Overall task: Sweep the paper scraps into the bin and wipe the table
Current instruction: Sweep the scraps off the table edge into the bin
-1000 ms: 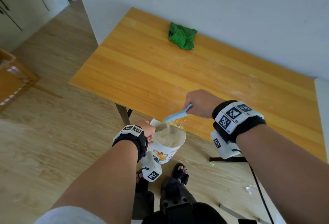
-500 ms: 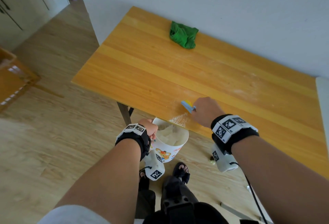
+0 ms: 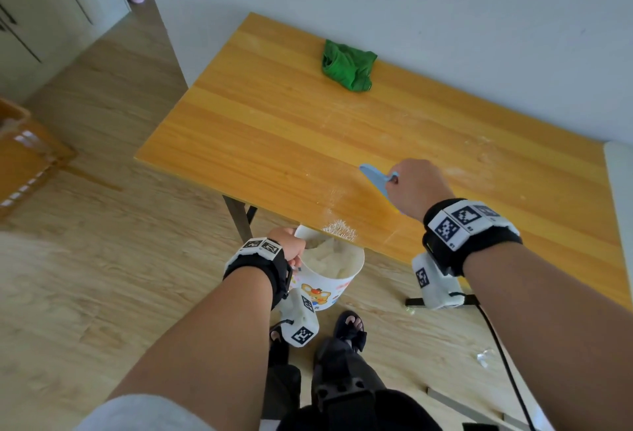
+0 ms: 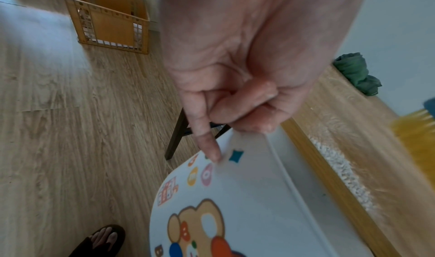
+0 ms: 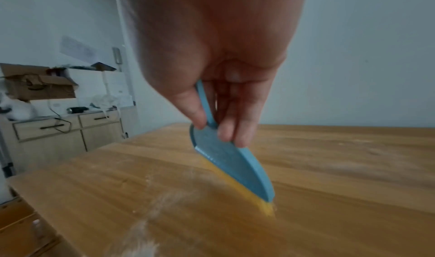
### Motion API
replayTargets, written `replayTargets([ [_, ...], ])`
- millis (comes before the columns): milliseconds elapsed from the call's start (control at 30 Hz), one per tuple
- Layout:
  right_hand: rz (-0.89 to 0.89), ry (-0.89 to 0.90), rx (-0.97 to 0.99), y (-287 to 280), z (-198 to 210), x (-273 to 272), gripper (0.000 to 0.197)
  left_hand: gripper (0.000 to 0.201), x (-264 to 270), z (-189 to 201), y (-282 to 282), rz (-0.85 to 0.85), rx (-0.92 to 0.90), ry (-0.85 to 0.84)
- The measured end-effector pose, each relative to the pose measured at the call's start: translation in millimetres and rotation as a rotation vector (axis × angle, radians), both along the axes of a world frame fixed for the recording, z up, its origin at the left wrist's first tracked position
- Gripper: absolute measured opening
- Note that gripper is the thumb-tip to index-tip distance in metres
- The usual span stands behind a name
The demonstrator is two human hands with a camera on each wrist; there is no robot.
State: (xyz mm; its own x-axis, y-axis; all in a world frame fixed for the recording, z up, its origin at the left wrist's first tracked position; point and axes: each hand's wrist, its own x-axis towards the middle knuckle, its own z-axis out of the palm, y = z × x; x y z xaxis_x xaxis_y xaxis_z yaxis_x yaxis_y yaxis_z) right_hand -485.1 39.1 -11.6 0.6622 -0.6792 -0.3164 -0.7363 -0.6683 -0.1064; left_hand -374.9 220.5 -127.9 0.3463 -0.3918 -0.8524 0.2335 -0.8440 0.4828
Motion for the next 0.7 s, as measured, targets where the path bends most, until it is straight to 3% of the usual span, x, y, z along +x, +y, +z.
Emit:
replayTargets([
  [133,-0.041,0.112,-0.011,3.4,-14.5,-12.1,0.033,0.059,-0.5,-0.5,0.0,-0.004,0.011,-0.009],
  [433,0.171,0.176,0.357,31.1,-13.5,0.1,0.030,0.057,-1.8,-1.9,-2.7,-0.028,0.023,-0.011],
  [533,0.199,0.167,0.368,26.6,1.9,5.1,0.028,0.059,-1.1,-5.4,-2.7,-0.009,0.024,-0.013],
  [700,0.242,0.042,0.226,18.1,9.0,9.4,0.028,0.059,-2.0,-4.3,1.0,0.023,-0.001,0.013],
])
